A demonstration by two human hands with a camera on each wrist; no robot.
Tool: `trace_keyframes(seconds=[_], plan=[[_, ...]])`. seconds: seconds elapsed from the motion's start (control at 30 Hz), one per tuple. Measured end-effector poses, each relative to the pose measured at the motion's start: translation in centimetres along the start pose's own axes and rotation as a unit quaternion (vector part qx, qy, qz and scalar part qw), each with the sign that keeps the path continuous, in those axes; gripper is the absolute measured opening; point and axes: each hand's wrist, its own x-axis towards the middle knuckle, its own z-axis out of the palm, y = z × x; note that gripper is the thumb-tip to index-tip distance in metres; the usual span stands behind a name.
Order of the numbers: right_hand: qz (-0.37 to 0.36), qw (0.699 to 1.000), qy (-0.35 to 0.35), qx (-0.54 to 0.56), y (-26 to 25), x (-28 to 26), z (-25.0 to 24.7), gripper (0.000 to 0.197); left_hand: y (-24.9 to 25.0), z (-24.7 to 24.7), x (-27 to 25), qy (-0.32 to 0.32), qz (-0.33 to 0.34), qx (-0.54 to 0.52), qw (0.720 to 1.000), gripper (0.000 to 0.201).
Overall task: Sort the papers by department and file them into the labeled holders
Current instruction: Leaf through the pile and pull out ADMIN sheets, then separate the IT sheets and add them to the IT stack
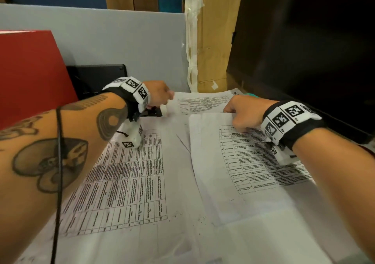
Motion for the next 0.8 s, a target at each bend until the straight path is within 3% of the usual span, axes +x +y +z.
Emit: trace_keyframes(seconds=[0.1,0.13,0.2,0.23,0.27,0.33,0.43,0.53,0.67,0.73,0.8], plan=[[0.013,0.996,-0.039,-0.074,-0.4,0.7,0.4,0.039,-3.8,-2.8,-1.4,-0.037,-0.046,0.041,0.997,0.03],[0.017,0.994,-0.055,-0.089,-0.3,0.9,0.8,0.042,-5.2,-3.7,-2.2,-0.094,-0.053,0.079,0.991,0.029],[0.019,0.994,-0.06,-0.094,-0.3,1.6,1.3,0.054,-7.8,-5.2,-3.8,-0.247,-0.076,0.124,0.958,0.05],[0.009,0.995,-0.048,-0.089,-0.6,1.8,1.3,0.061,-8.9,-5.5,-4.5,-0.29,-0.086,0.12,0.946,0.06],[-0.011,0.997,-0.029,-0.077,-1.3,1.9,1.2,0.064,-9.8,-5.5,-5.1,-0.29,-0.091,0.118,0.945,0.061],[-0.077,0.997,0.003,-0.017,-3.7,1.5,0.9,0.062,-10.8,-5.0,-5.8,-0.216,-0.077,0.145,0.962,0.048],[-0.175,0.983,-0.031,0.055,-8.0,0.8,1.3,0.05,-11.3,-4.4,-6.1,-0.099,-0.052,0.198,0.974,0.031],[-0.186,0.976,-0.109,0.016,-10.9,0.8,2.7,0.05,-11.7,-5.0,-6.6,-0.059,-0.047,0.227,0.971,0.026],[-0.173,0.979,-0.112,-0.005,-11.7,1.4,3.4,0.054,-11.3,-7.3,-8.0,-0.053,-0.034,0.255,0.965,0.017],[-0.166,0.985,-0.047,-0.016,-12.0,1.6,3.1,0.062,-10.4,-8.6,-8.9,-0.052,-0.008,0.255,0.965,0.011],[-0.181,0.978,0.099,0.023,-12.8,2.0,2.9,0.075,-8.8,-9.5,-9.5,-0.072,0.023,0.233,0.97,0.008]])
